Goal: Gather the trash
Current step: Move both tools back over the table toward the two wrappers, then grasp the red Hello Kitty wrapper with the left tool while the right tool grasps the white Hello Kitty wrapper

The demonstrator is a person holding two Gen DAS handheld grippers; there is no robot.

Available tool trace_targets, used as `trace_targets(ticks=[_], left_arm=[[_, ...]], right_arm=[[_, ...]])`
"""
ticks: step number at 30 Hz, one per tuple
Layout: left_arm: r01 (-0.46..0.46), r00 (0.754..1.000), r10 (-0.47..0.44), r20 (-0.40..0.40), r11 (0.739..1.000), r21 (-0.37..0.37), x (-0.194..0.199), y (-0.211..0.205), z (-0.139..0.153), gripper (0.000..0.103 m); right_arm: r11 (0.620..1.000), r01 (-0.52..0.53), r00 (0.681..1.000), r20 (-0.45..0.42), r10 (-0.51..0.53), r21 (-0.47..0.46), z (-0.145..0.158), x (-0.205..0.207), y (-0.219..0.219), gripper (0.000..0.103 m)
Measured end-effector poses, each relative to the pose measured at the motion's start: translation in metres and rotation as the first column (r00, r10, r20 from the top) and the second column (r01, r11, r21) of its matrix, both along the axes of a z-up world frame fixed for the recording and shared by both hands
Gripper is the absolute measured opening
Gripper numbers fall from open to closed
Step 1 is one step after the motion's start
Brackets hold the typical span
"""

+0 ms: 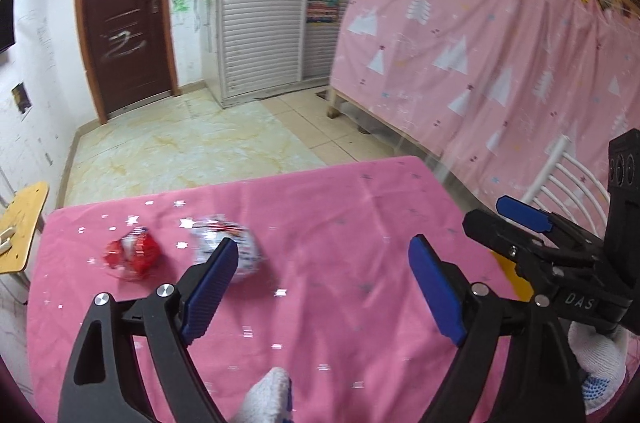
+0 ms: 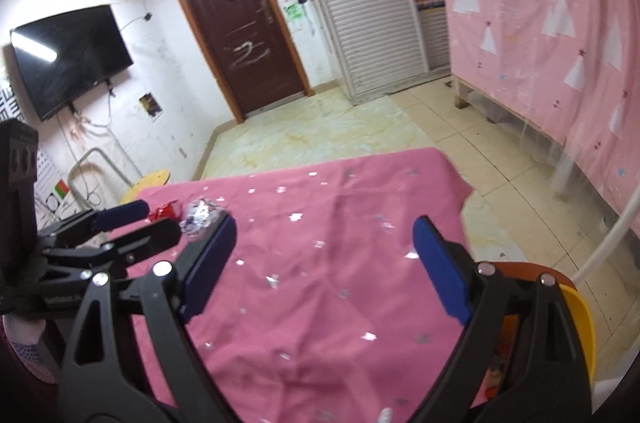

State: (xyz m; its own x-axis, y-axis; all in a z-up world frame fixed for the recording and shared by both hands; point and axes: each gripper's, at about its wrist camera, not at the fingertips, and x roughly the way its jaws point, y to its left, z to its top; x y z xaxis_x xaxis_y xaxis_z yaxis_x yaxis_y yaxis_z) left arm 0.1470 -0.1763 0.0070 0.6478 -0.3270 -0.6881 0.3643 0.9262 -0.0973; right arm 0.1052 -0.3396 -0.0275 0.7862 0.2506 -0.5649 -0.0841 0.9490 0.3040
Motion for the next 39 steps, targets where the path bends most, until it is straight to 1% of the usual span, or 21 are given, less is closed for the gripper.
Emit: trace_targets(ticks=[8, 13, 16, 20, 25, 31, 37, 39], left_arm=[[-0.093, 0.996, 0.093, -0.006, 0.996, 0.003, 0.024, 0.054, -0.005, 0.081], [-0.167, 0.986, 0.167, -0.003, 0.985, 0.03, 0.042, 0.081, -0.009, 0.081], [-0.206, 0.978, 0.207, -0.011, 0.978, 0.038, 0.053, 0.096, -0.013, 0.081], [-0.246, 0.968, 0.249, -0.03, 0.967, 0.059, 0.068, 0.113, -0.022, 0.081], [-0.271, 0.959, 0.276, -0.067, 0.96, 0.067, 0.082, 0.13, -0.035, 0.081], [-0.279, 0.953, 0.285, -0.098, 0.958, 0.072, 0.093, 0.14, -0.051, 0.081], [-0.256, 0.96, 0.265, -0.088, 0.962, 0.1, 0.098, 0.138, -0.06, 0.081], [-0.253, 0.962, 0.263, -0.073, 0.96, 0.116, 0.098, 0.136, -0.061, 0.078]], right_arm=[[0.996, -0.08, 0.997, -0.02, 0.079, -0.034, 0.003, 0.027, 0.049, 0.086], [0.988, -0.144, 0.989, -0.046, 0.142, -0.057, -0.001, 0.041, 0.081, 0.087], [0.98, -0.186, 0.981, -0.064, 0.181, -0.072, -0.005, 0.049, 0.101, 0.088], [0.971, -0.227, 0.971, -0.089, 0.22, -0.081, -0.01, 0.057, 0.117, 0.09], [0.956, -0.274, 0.957, -0.128, 0.261, -0.101, -0.02, 0.067, 0.138, 0.09], [0.947, -0.3, 0.945, -0.168, 0.279, -0.114, -0.032, 0.078, 0.154, 0.09], [0.939, -0.316, 0.939, -0.187, 0.289, -0.137, -0.039, 0.088, 0.165, 0.09], [0.933, -0.319, 0.939, -0.191, 0.287, -0.166, -0.043, 0.09, 0.169, 0.09]])
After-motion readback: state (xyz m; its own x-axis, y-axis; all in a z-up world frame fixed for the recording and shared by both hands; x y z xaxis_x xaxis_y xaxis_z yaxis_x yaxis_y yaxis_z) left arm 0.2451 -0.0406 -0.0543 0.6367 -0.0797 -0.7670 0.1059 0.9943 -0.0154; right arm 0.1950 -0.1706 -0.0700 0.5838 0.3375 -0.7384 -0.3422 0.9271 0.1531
